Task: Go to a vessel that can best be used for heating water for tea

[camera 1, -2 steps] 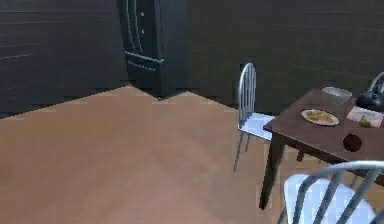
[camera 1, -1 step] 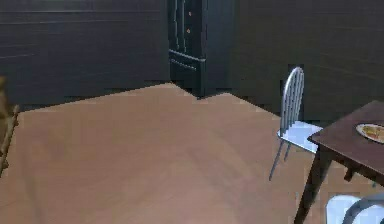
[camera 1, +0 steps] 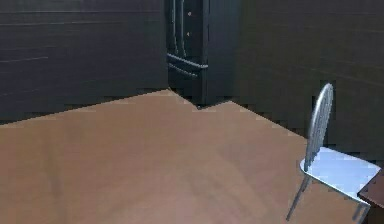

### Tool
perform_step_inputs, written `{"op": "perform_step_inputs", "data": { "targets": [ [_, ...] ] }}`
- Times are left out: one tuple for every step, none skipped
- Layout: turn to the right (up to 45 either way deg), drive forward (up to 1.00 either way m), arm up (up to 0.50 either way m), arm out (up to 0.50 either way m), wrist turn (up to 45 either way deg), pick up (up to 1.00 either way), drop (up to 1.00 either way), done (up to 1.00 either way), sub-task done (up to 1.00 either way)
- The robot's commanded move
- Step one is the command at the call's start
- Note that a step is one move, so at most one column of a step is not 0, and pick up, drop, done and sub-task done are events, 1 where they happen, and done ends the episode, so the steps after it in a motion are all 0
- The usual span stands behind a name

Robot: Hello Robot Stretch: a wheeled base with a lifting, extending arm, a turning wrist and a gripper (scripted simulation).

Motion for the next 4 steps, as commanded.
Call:
{"op": "perform_step_inputs", "data": {
  "targets": [
    [0.0,1.0,0.0,0.0,0.0,0.0,0.0,0.0,0.0],
    [9.0,0.0,0.0,0.0,0.0,0.0,0.0,0.0,0.0],
    [0.0,0.3,0.0,0.0,0.0,0.0,0.0,0.0,0.0],
    [-3.0,0.0,0.0,0.0,0.0,0.0,0.0,0.0,0.0]
  ]
}}
